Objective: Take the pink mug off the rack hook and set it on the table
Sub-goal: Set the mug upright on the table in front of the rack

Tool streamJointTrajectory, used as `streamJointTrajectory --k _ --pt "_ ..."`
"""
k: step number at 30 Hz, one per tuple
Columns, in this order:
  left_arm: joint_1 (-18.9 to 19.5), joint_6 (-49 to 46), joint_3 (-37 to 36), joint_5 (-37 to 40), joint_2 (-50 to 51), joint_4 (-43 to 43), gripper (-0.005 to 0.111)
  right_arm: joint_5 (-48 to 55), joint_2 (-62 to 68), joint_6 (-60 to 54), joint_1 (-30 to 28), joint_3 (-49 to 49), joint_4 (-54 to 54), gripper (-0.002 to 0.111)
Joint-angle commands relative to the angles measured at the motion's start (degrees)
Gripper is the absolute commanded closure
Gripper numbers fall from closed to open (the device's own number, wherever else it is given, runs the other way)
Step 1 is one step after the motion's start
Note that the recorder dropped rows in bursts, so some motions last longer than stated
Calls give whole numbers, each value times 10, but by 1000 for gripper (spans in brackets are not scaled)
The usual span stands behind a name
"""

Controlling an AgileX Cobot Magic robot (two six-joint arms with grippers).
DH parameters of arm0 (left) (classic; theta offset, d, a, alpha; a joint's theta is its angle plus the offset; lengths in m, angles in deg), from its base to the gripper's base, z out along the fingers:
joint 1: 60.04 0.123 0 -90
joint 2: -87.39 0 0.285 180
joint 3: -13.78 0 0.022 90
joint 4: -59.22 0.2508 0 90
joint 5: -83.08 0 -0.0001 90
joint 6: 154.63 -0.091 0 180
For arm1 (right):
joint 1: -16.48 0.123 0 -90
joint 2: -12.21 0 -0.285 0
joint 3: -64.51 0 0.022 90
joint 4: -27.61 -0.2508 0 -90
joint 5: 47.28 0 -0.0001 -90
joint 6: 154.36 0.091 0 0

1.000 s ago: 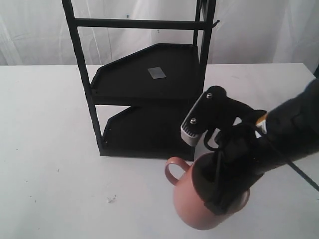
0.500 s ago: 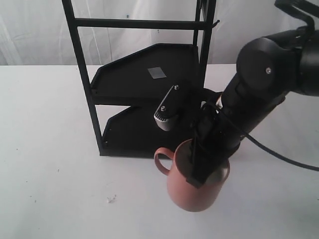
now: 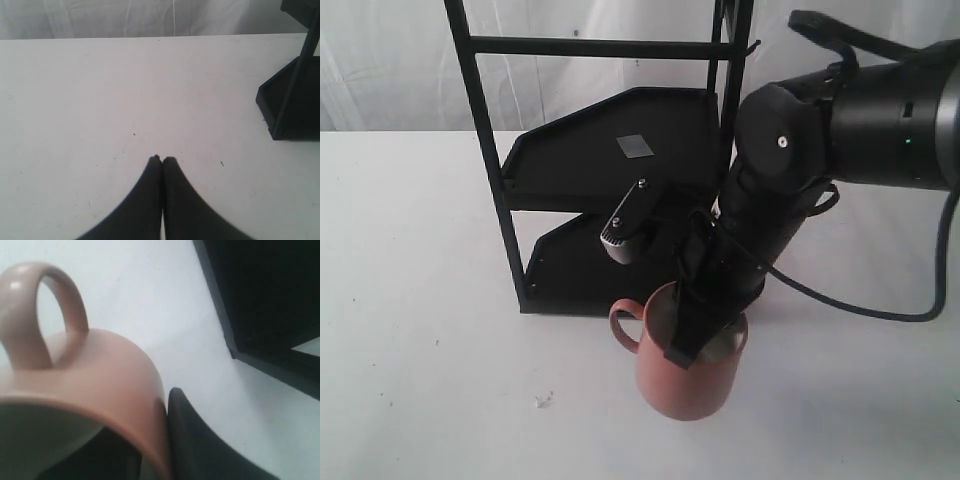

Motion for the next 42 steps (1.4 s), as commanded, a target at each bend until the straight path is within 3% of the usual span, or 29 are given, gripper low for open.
streamJointTrajectory --k 1,42 --pt "-1 1 -2 -2 -3 -5 107 -22 12 -7 26 -8 0 108" --pt "-1 1 -2 -2 -3 -5 107 2 97 30 52 -87 -3 108"
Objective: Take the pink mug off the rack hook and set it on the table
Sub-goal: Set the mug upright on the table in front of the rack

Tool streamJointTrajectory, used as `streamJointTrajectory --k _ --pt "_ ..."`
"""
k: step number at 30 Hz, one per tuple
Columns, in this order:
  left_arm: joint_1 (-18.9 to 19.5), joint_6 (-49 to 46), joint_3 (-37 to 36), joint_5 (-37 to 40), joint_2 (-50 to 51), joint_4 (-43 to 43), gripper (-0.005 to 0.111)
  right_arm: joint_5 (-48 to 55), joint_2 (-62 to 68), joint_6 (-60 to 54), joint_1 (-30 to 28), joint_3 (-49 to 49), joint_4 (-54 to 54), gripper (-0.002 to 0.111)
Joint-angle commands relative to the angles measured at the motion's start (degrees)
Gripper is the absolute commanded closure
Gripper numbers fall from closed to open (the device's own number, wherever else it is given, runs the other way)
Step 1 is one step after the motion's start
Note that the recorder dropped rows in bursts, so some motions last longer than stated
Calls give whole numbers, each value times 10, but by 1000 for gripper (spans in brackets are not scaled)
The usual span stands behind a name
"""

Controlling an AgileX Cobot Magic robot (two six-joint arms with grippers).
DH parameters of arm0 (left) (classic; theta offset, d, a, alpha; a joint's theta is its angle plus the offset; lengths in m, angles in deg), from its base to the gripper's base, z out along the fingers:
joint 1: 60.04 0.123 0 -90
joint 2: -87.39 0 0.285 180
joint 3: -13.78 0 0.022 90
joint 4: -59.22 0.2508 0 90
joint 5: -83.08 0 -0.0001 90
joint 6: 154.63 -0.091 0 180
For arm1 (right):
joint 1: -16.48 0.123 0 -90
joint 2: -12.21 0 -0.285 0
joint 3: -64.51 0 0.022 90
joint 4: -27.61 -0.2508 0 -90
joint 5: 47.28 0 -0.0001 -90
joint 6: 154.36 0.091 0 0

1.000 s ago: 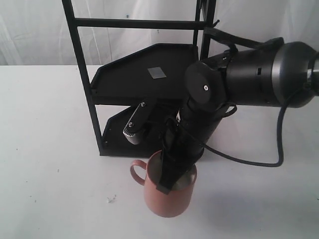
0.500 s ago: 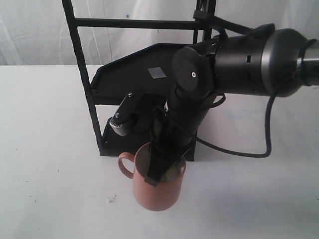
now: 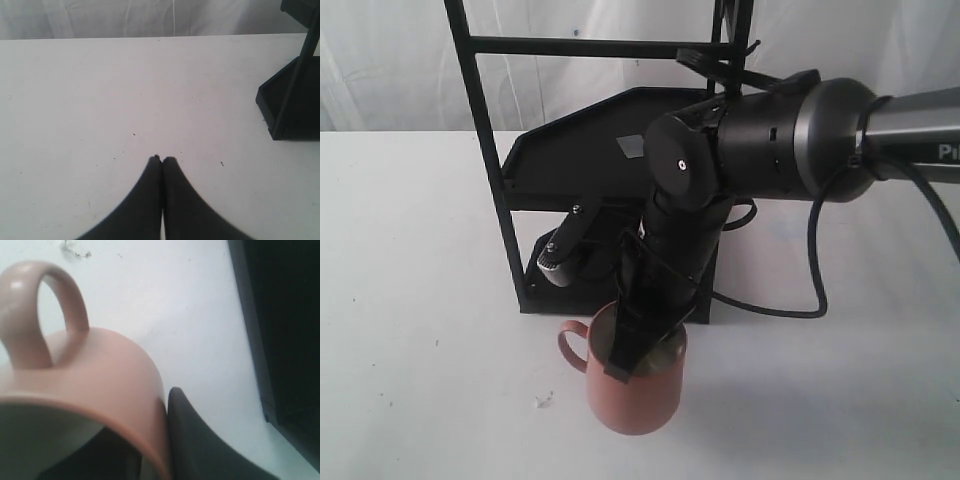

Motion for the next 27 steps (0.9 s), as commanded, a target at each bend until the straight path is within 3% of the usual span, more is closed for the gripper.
streamJointTrajectory --k 1,27 --pt "-1 1 -2 -2 -3 -5 107 -17 1 14 0 -6 0 108" --pt "-1 1 -2 -2 -3 -5 107 -61 46 14 0 -6 4 108"
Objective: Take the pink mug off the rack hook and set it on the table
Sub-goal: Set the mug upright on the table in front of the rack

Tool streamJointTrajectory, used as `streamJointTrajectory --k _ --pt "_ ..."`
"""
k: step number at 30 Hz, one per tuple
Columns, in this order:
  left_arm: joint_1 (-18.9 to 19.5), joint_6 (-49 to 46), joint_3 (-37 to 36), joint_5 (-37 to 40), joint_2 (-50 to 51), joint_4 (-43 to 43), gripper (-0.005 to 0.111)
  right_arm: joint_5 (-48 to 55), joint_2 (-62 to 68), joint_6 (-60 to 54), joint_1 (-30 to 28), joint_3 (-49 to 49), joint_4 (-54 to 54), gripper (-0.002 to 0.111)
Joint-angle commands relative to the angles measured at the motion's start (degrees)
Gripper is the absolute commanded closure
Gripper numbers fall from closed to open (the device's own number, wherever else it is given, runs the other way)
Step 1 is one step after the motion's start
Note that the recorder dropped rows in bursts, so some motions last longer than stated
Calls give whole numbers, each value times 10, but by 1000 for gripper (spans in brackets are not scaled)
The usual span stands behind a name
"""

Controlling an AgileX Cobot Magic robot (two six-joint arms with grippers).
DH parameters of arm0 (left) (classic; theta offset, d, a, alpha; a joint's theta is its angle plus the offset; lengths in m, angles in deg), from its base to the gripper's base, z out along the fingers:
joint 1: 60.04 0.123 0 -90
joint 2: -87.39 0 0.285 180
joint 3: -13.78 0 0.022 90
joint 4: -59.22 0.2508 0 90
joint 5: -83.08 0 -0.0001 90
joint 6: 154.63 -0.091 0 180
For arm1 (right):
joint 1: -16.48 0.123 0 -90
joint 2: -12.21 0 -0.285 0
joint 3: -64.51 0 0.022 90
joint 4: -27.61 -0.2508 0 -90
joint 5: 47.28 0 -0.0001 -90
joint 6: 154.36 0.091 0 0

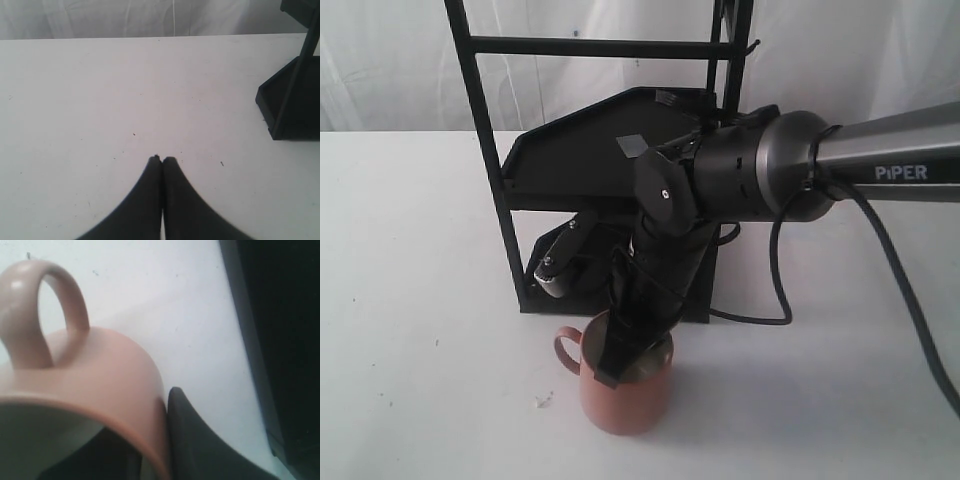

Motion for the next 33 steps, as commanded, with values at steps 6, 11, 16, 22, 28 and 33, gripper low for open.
streamJointTrajectory --k 6,11,16,22,28,33 --pt "-1 1 -2 -2 -3 -5 107 2 5 2 0 -5 1 108" --pt "-1 1 -2 -2 -3 -5 107 1 7 2 0 -5 1 108" --pt "-1 1 -2 -2 -3 -5 107 1 8 4 0 -5 1 108" --pt "-1 1 -2 -2 -3 -5 107 3 8 4 0 -5 1 108" --pt "-1 1 -2 -2 -3 -5 107 7 8 4 0 -5 0 93" --pt "-1 1 -2 -2 -3 -5 107 10 4 5 0 -5 -1 78"
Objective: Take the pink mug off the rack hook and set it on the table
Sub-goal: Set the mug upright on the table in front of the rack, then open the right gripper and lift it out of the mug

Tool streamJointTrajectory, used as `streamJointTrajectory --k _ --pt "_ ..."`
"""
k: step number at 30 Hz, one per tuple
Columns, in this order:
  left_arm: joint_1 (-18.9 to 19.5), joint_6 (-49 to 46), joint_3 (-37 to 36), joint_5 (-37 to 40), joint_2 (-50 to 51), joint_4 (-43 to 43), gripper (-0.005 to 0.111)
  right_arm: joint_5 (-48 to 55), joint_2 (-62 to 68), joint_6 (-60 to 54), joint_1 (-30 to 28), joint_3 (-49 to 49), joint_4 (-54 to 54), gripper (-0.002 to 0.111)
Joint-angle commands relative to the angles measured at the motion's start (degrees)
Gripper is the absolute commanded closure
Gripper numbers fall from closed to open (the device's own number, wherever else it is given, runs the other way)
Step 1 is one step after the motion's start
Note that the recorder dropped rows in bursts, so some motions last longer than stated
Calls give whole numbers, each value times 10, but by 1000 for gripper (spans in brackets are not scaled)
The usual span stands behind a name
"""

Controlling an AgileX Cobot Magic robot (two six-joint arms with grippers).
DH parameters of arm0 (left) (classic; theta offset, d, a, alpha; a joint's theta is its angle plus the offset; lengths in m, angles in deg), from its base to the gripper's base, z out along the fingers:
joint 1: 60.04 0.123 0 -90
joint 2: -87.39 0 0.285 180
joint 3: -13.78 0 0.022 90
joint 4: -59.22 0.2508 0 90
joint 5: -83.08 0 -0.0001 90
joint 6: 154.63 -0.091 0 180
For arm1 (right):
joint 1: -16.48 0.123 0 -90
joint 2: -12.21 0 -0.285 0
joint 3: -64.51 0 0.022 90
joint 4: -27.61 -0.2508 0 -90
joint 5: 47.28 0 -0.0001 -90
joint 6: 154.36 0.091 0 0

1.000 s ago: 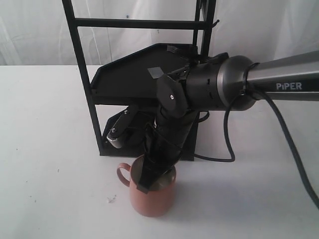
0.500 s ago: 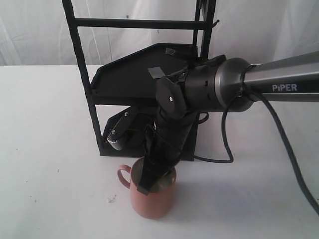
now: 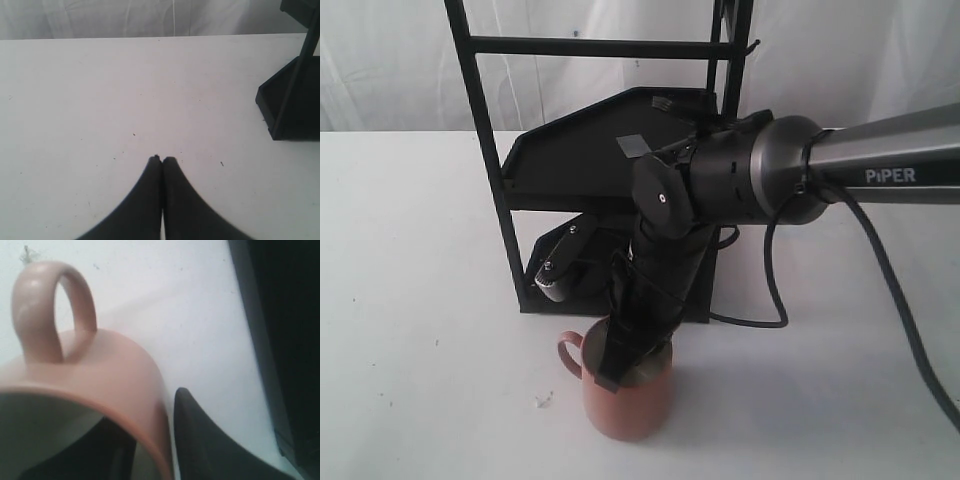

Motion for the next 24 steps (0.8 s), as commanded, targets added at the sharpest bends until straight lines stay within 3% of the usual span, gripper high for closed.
streamJointTrajectory --k 1,24 --pt "-1 1 -2 -2 -3 -5 107 5 -7 4 0 -4 -1 78" --pt "-1 1 -2 -2 -3 -5 107 50 -134 19 0 -4 -10 78"
